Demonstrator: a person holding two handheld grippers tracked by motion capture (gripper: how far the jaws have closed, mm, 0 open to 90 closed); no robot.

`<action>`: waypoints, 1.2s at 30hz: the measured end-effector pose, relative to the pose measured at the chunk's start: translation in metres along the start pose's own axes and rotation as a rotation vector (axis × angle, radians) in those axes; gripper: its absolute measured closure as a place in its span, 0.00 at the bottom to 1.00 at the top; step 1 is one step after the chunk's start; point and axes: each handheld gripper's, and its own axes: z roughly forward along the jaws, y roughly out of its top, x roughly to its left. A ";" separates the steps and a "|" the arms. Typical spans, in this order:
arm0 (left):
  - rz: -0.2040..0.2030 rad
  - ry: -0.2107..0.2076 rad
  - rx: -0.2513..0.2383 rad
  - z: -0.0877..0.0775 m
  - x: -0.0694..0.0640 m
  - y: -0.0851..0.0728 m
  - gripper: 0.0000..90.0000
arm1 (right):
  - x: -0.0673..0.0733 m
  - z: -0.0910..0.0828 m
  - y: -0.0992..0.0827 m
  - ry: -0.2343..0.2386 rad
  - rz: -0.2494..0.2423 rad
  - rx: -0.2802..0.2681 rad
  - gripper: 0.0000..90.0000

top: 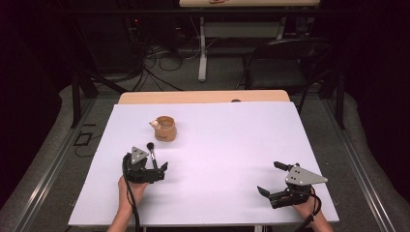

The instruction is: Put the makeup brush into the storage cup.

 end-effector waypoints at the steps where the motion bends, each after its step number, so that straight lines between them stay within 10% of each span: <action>1: -0.006 0.007 0.007 0.002 -0.001 0.001 0.02 | 0.000 -0.001 0.000 0.002 -0.002 0.002 0.00; 36: -0.142 0.143 0.283 0.011 0.003 0.039 0.05 | 0.006 0.000 0.002 0.025 -0.035 0.001 0.00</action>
